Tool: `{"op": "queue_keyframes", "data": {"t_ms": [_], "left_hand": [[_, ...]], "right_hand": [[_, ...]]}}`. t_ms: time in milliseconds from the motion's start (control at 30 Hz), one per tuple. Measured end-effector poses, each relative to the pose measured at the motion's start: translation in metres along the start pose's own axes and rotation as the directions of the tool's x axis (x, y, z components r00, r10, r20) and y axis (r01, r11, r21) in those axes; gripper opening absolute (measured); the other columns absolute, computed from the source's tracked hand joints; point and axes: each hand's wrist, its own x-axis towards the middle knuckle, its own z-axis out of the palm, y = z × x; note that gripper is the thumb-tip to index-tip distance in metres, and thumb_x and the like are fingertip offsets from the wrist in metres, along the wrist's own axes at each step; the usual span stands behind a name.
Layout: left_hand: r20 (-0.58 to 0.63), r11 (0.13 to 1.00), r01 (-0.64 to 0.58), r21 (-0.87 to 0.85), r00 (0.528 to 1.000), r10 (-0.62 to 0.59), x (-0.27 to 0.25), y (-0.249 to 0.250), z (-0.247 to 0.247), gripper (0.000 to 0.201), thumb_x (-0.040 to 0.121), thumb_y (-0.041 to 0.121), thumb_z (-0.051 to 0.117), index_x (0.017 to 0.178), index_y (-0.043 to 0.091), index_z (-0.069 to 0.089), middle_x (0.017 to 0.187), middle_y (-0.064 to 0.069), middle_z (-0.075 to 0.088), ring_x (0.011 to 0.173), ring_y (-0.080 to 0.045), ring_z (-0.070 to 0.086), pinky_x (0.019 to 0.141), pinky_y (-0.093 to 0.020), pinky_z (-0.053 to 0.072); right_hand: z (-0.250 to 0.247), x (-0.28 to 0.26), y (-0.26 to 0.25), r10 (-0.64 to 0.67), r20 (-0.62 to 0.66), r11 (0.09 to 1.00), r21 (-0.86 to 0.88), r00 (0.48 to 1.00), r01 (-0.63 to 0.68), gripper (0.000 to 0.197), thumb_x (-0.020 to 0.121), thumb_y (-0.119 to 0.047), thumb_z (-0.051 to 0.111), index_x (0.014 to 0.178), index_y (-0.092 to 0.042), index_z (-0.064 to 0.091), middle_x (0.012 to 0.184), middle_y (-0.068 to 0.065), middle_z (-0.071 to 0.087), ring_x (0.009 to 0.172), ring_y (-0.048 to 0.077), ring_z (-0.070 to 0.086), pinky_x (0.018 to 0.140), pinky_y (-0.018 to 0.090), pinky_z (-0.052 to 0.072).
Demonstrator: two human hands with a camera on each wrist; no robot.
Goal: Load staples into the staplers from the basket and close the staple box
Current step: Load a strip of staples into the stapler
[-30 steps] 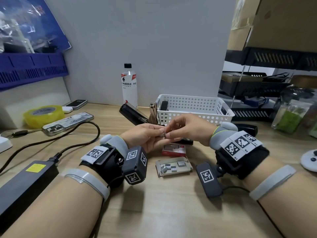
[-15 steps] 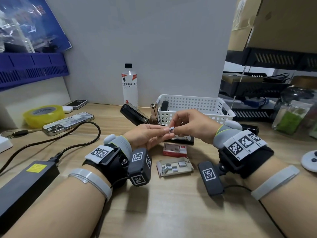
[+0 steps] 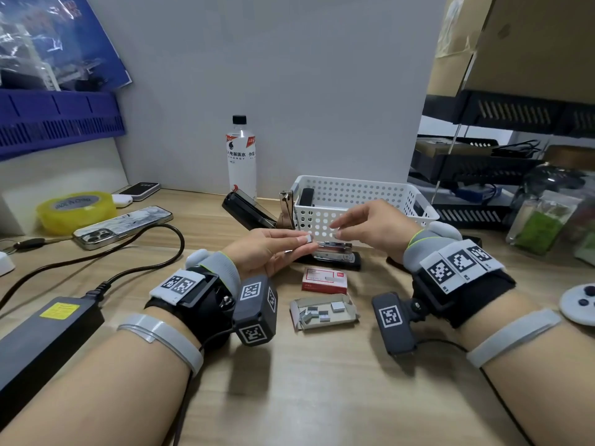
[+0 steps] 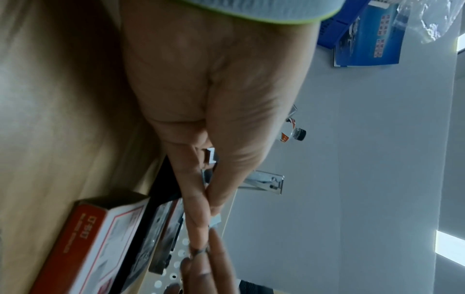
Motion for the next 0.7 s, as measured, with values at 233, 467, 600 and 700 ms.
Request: {"op": "queue_keyframes", "data": {"t_ms": [233, 467, 600, 700], "left_hand": [[-0.030, 0.999, 0.048, 0.004, 0.998, -0.048, -0.0021, 0.0001, -0.0021, 0.032, 0.087, -0.004, 0.062, 0.118, -0.010, 0.062, 0.116, -0.028, 0.068, 0.101, -0.029, 0.072, 0.080, -0.029, 0.058], [-0.030, 0.999, 0.047, 0.006, 0.998, -0.047, -0.0028, -0.0003, -0.0025, 0.033, 0.082, -0.003, 0.065, 0.114, -0.009, 0.064, 0.117, -0.029, 0.067, 0.103, -0.028, 0.071, 0.080, -0.029, 0.059], [-0.022, 0.999, 0.052, 0.005, 0.998, -0.052, -0.0030, -0.0003, -0.0025, 0.030, 0.085, -0.003, 0.063, 0.114, -0.009, 0.064, 0.117, -0.029, 0.067, 0.105, -0.029, 0.070, 0.083, -0.031, 0.057], [-0.019, 0.999, 0.049, 0.003, 0.999, -0.049, -0.0038, -0.0004, -0.0018, 0.028, 0.088, -0.004, 0.061, 0.116, -0.010, 0.063, 0.116, -0.028, 0.067, 0.104, -0.029, 0.071, 0.083, -0.031, 0.057]], "right_hand": [[-0.0019, -0.0024, 0.0034, 0.082, -0.001, 0.993, -0.085, 0.997, -0.082, 0.012, 0.079, -0.018, 0.082, 0.091, -0.021, 0.083, 0.088, -0.009, 0.077, 0.091, 0.008, 0.066, 0.081, 0.020, 0.047], [0.0004, -0.0028, 0.0100, 0.097, -0.015, 0.992, -0.081, 0.995, -0.098, 0.006, 0.078, -0.019, 0.083, 0.082, -0.023, 0.084, 0.078, -0.006, 0.078, 0.083, 0.011, 0.067, 0.074, 0.022, 0.048], [0.0003, -0.0039, 0.0097, 0.101, -0.016, 0.991, -0.086, 0.995, -0.102, 0.004, 0.078, -0.022, 0.083, 0.082, -0.025, 0.084, 0.073, -0.011, 0.076, 0.077, 0.007, 0.063, 0.072, 0.022, 0.047], [0.0014, -0.0037, 0.0096, 0.107, -0.019, 0.991, -0.072, 0.994, -0.109, 0.004, 0.080, -0.022, 0.083, 0.084, -0.022, 0.084, 0.059, -0.016, 0.070, 0.063, 0.003, 0.056, 0.062, 0.018, 0.041]]}}
